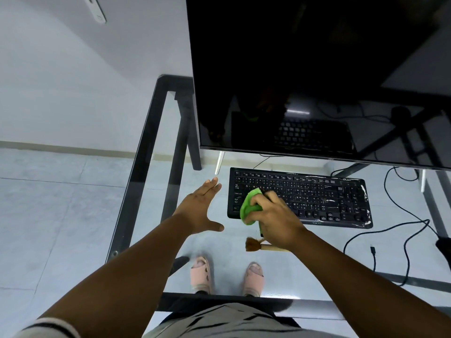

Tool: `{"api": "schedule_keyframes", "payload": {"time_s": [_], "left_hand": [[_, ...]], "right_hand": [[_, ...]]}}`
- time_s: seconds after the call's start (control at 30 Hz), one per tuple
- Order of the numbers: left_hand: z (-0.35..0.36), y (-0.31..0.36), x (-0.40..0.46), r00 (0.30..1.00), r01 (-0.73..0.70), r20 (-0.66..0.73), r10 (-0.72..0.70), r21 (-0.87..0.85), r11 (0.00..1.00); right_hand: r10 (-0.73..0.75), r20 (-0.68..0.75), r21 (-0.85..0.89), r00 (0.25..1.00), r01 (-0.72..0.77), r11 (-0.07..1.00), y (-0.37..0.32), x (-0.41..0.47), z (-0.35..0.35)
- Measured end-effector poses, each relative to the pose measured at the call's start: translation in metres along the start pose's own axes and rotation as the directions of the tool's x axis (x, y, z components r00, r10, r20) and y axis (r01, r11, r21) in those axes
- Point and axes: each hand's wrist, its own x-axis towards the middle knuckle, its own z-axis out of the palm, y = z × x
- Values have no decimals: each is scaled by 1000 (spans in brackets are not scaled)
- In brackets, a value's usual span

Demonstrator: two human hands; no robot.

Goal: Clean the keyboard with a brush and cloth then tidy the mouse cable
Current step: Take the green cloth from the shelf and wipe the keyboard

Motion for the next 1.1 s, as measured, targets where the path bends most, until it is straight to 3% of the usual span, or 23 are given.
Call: {"api": "schedule_keyframes", "payload": {"time_s": [0.2,0.33,0.57,0.87,1.1], "left_hand": [[1,1,0,1000,5,0,-5,-6,1000],[1,1,0,1000,5,-1,-5,-3,1000],[2,5,1,999,33,-5,-32,7,999],[25,38,-4,973,95,-211,-92,5,995],[45,49,-7,971,110,-215,-105,13,994]], "right_hand": [[27,-55,41,998,-25,999,-3,3,-1],[-32,8,9,999,32,999,-12,10,1],[28,-9,-6,1000,-28,1000,31,-19,-9],[-21,-18,0,1000,21,1000,28,-18,-6],[8,30,-53,1000,-6,999,72,-49,-21]]}}
